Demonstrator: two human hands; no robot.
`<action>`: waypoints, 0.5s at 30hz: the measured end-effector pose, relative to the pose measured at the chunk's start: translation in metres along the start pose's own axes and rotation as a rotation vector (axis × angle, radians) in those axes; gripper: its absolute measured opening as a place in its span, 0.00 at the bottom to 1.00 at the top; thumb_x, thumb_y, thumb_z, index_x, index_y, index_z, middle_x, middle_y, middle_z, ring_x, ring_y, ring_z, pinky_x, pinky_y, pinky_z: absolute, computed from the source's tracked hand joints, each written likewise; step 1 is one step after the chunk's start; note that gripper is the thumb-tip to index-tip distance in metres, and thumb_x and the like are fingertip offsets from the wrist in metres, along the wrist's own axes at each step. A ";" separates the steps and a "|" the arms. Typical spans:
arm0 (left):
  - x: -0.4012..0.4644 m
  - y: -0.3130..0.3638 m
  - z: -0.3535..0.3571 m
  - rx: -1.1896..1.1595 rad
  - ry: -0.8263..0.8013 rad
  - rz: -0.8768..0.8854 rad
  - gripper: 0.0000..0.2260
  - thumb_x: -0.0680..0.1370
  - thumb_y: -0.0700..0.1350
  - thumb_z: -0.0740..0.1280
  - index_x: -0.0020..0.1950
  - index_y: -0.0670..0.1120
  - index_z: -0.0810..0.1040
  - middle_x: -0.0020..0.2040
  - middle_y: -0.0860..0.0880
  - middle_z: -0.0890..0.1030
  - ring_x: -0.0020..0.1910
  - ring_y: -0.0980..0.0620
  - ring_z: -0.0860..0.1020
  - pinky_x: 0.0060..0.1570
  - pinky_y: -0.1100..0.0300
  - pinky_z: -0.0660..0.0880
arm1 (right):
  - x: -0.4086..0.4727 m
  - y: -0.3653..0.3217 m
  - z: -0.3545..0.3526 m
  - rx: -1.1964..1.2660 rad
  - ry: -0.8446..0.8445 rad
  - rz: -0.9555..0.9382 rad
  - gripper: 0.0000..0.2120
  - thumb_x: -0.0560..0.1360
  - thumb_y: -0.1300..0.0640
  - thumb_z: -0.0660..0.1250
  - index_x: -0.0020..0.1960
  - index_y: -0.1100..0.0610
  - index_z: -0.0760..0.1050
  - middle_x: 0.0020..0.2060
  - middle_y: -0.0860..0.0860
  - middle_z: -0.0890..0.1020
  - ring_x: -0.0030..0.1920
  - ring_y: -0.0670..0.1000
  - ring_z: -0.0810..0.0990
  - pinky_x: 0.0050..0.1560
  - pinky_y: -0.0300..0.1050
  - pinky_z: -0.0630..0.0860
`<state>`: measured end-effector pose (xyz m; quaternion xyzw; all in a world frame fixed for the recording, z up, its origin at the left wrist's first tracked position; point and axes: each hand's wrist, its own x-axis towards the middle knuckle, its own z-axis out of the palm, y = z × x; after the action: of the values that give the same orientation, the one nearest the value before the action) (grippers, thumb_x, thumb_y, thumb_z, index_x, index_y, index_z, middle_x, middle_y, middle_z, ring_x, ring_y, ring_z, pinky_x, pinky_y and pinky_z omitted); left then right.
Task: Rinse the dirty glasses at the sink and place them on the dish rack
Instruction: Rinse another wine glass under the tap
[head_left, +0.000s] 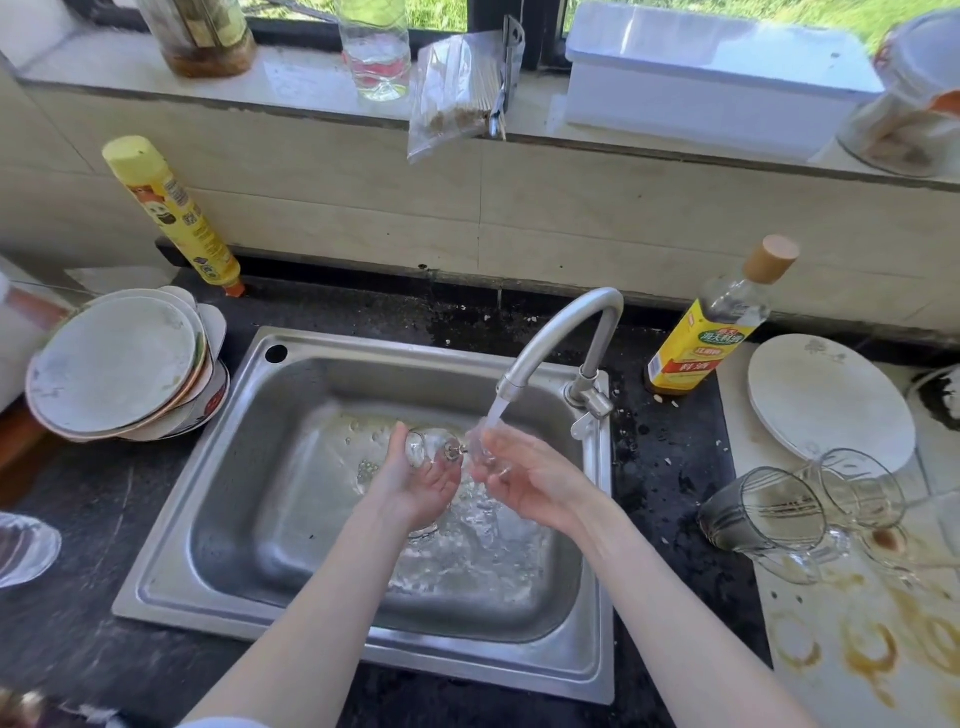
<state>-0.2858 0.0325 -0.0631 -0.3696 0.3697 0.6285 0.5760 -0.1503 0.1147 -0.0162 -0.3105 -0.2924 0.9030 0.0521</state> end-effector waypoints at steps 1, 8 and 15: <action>-0.001 -0.001 0.001 0.003 -0.002 0.000 0.34 0.71 0.61 0.69 0.65 0.39 0.67 0.57 0.46 0.76 0.55 0.50 0.77 0.56 0.57 0.75 | 0.000 0.000 0.000 -0.005 -0.024 -0.003 0.09 0.66 0.57 0.72 0.44 0.60 0.78 0.32 0.51 0.77 0.30 0.47 0.76 0.27 0.32 0.74; -0.004 -0.004 0.007 0.140 0.014 0.132 0.33 0.73 0.61 0.66 0.68 0.39 0.64 0.48 0.45 0.77 0.40 0.54 0.76 0.33 0.63 0.78 | 0.001 0.006 -0.014 0.028 -0.036 -0.003 0.19 0.63 0.53 0.76 0.48 0.62 0.77 0.36 0.54 0.79 0.33 0.47 0.77 0.35 0.35 0.77; -0.007 -0.005 0.020 0.576 -0.089 0.440 0.30 0.78 0.60 0.57 0.74 0.45 0.58 0.66 0.42 0.72 0.64 0.48 0.72 0.64 0.56 0.68 | -0.005 0.004 -0.021 -0.095 0.073 0.145 0.18 0.76 0.41 0.58 0.49 0.56 0.74 0.32 0.52 0.77 0.32 0.50 0.76 0.42 0.43 0.71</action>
<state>-0.2815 0.0473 -0.0484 -0.0762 0.5769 0.6228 0.5229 -0.1332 0.1202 -0.0294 -0.3658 -0.3093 0.8776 -0.0177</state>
